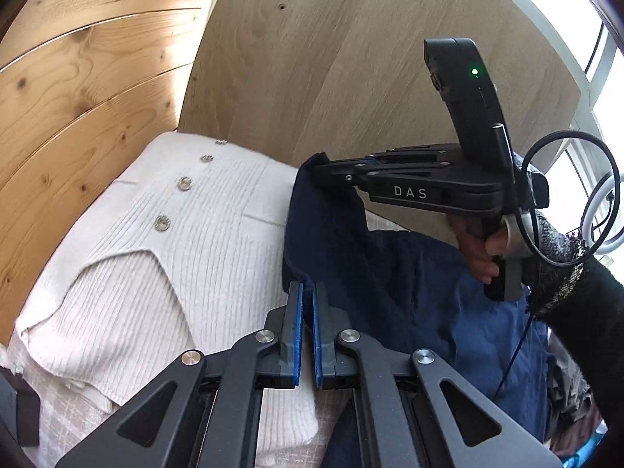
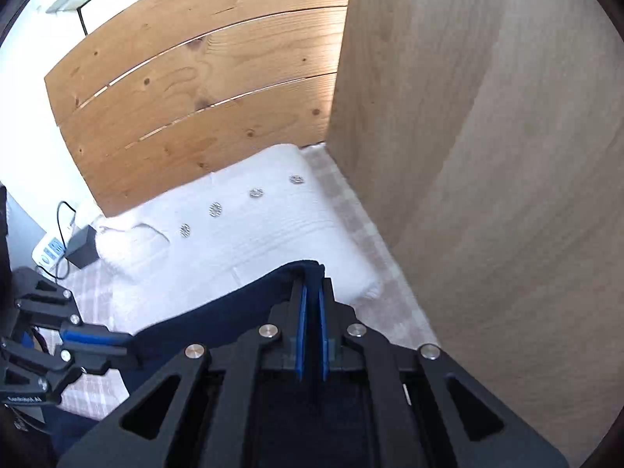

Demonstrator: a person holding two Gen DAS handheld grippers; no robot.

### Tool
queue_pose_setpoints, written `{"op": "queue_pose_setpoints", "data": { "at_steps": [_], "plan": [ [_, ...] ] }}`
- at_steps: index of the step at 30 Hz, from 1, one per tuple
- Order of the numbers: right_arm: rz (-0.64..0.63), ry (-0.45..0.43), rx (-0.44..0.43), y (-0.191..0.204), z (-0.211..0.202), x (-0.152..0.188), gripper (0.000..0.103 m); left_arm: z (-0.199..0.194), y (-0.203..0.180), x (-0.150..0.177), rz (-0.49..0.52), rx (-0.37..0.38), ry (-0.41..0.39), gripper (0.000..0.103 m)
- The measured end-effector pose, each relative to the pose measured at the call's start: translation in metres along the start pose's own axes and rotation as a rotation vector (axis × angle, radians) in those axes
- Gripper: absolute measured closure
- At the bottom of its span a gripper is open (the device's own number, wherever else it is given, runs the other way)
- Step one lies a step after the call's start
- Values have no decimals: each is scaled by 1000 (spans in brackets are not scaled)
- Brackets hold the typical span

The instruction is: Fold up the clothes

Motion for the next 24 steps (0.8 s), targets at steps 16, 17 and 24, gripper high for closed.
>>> {"op": "queue_pose_setpoints", "data": {
  "at_steps": [16, 17, 24],
  "plan": [
    [398, 9, 69, -100, -133, 202, 57, 35, -77, 74, 221, 276, 309, 95],
    [399, 2, 81, -100, -132, 200, 57, 36, -73, 70, 216, 257, 303, 95],
    [392, 10, -5, -84, -72, 141, 57, 54, -64, 60, 292, 80, 261, 95]
  ]
}}
Point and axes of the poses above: each gripper's, at about its wrist camera, not at the fingertips, and z roughly the way its jaws point, y to its left, x to its underside, the point moved 10 cm from there along z, roughly the way its jaws point, and after that the axes turned 7 degrees about y, right-handed, at the moved point
